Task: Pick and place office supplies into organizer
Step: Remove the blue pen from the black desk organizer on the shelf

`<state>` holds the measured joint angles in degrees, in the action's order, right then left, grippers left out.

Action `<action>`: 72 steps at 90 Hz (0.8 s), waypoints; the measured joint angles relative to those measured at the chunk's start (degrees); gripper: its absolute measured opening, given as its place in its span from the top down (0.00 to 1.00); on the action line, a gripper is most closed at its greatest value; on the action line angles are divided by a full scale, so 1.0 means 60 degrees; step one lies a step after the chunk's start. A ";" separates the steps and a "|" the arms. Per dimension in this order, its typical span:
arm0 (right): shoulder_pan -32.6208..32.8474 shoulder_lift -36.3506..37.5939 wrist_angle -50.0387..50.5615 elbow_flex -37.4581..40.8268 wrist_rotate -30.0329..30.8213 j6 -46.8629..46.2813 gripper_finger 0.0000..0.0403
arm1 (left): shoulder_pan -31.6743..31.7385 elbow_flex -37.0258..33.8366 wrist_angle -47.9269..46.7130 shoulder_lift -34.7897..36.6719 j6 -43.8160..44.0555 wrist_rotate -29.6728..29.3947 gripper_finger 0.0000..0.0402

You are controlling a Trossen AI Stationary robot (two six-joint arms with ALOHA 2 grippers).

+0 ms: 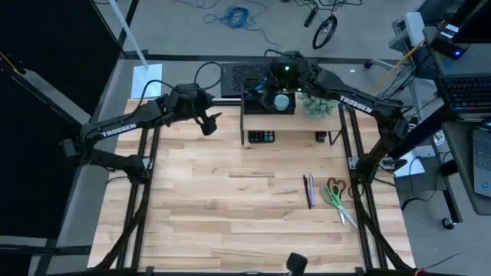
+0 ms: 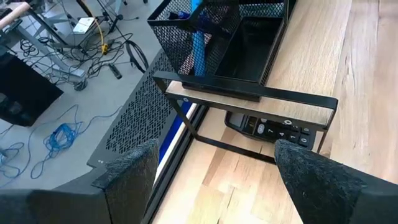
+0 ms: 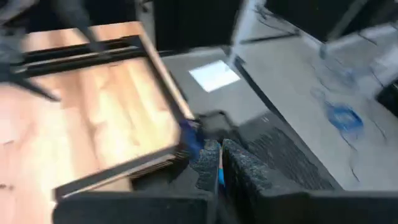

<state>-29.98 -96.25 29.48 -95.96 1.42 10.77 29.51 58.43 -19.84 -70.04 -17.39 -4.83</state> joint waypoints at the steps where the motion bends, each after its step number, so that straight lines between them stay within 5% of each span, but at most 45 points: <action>1: 0.0028 -0.0027 -0.0031 0.0000 -0.0010 0.0024 0.93 | 0.0002 0.0000 0.0000 0.0000 0.0000 -0.0002 0.23; 33: -0.0184 -0.0205 -0.0568 0.0000 0.1004 0.0084 0.59 | -0.0002 0.0000 -0.0020 0.0000 0.0018 0.0002 0.23; 72: -0.1909 -0.0116 0.0874 -0.0016 -0.1491 0.1787 0.59 | -0.0001 0.0000 -0.0007 0.0000 0.0015 0.0001 0.23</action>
<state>-41.43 -96.95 34.72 -96.06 -7.53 21.49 29.50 58.43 -19.88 -70.04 -17.30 -4.82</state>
